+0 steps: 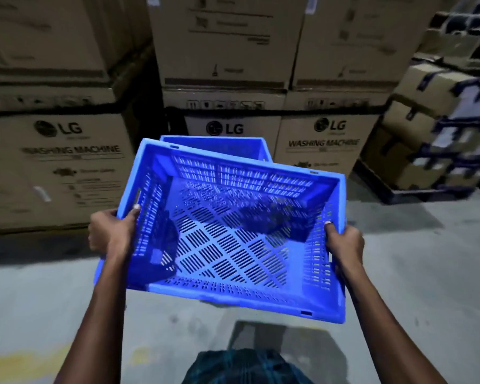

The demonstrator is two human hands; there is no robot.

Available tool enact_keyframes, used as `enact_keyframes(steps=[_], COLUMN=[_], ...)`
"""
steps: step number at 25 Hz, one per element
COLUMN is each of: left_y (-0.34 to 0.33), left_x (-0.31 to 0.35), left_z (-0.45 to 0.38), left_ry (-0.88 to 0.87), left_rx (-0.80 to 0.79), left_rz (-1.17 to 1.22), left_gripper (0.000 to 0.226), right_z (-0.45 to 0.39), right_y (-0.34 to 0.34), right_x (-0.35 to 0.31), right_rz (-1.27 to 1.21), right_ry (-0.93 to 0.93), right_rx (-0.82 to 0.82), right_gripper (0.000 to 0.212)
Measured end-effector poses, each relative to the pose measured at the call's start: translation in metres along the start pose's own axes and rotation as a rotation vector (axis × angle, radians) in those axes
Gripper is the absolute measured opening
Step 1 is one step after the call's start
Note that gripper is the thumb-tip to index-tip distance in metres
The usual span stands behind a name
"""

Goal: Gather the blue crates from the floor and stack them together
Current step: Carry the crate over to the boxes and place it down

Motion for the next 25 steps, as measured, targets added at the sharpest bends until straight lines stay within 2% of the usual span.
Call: enact_keyframes(steps=[3,7,11,15,19,25], left_y=[0.013,0.015,-0.002,-0.023,-0.051,-0.086], left_x=[0.022,0.058,0.078,0.094,0.120,0.161], left_z=[0.008,-0.013,-0.050,-0.093,-0.139,-0.203], left_ry=[-0.016,-0.040,-0.063,-0.024,0.003,0.005], left_rx=[0.075,0.157,0.161,0.176,0.146,0.114], left_rz=[-0.046,-0.044,-0.017,-0.008,-0.004,-0.013], left_gripper=[0.055,0.050,0.048,0.048,0.045,0.040], right_z=[-0.028,-0.065,-0.105,-0.148,-0.199,-0.248], right_y=[-0.010,-0.036,-0.067,-0.106,-0.143,-0.177], right_x=[-0.035,-0.080,-0.121,-0.153,-0.177,-0.224], right_rz=[-0.005,-0.047,-0.089,-0.086,-0.049,-0.031], right_ry=[0.049,0.077,0.095,0.130,0.082,0.072], right_rx=[-0.028,-0.079,-0.117,-0.091,-0.072,-0.044], right_gripper=[0.029,0.031,0.031,0.039,0.053,0.034])
Point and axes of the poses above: each hand's wrist, its own z-axis away from the middle knuckle, its own y-axis out of the back of the hand, x = y × z, the point moved 8 cm from there along -z, towards the middle knuckle, and after that the axes turned 4 degrees about -x, right-handed, at the moved point
